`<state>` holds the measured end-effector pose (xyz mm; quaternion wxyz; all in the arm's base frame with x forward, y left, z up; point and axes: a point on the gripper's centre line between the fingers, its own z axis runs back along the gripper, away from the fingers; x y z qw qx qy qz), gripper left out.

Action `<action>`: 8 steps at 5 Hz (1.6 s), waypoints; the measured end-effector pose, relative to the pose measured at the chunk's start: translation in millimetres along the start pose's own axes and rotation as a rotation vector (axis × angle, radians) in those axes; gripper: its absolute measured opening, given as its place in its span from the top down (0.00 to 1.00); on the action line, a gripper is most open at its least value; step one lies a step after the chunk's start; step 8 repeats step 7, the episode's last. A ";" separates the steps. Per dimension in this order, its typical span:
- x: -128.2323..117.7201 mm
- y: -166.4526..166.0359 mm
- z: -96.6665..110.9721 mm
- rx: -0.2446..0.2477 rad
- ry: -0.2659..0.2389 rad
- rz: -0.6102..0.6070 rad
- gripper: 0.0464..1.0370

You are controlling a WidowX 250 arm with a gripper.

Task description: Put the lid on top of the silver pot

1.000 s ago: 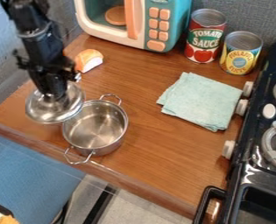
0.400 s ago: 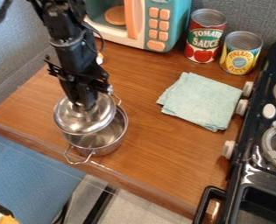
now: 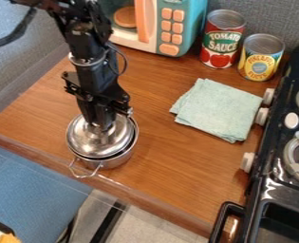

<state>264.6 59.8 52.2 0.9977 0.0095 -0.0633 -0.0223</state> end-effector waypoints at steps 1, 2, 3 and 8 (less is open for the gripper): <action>-0.4 -0.9 -4.4 -0.003 0.010 -0.012 0.76; -0.1 -3.2 -4.0 -0.017 0.008 -0.021 0.69; -0.8 -4.9 -3.9 -0.030 0.018 -0.029 0.38; -0.9 7.2 27.0 -0.009 0.003 0.057 0.04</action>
